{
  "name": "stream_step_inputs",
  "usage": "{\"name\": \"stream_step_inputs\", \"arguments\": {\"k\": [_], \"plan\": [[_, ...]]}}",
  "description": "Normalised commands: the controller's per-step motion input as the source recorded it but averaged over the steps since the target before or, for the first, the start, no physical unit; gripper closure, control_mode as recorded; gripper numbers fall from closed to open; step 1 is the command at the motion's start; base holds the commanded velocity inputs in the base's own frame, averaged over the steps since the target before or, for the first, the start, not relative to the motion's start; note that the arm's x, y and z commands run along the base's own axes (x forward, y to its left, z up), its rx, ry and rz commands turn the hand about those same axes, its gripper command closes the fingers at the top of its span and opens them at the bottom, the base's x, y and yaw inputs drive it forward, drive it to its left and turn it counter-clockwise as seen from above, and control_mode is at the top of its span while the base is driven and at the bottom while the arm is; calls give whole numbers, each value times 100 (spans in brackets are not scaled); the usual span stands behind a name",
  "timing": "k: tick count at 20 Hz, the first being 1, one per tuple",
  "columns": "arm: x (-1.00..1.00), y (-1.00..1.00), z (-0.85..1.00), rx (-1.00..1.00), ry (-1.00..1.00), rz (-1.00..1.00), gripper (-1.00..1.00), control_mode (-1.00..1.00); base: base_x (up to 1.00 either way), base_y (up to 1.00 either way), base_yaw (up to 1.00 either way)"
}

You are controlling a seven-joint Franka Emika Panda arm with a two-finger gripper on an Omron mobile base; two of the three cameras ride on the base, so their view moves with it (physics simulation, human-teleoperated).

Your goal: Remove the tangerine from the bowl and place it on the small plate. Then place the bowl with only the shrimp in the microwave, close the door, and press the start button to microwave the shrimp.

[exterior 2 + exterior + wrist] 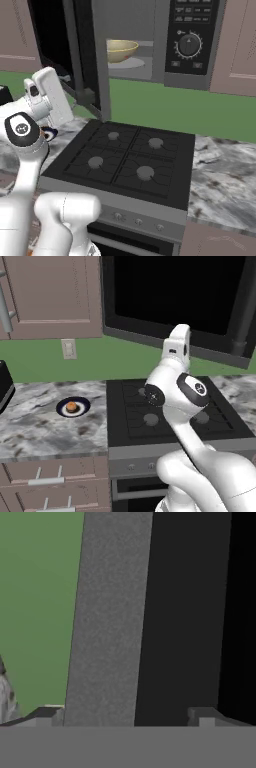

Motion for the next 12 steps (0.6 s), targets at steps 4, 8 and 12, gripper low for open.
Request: {"name": "stream_step_inputs", "arguments": {"k": [4, 8, 12], "plan": [[43, -52, 38, 4, 16, 0, -100, -100, 0, 0, 0], [42, -46, 41, 3, 17, 0, -100, -100, 0, 0, 0], [34, -29, 34, 1, 16, 1, -100, -100, 0, 0, 0]]}}
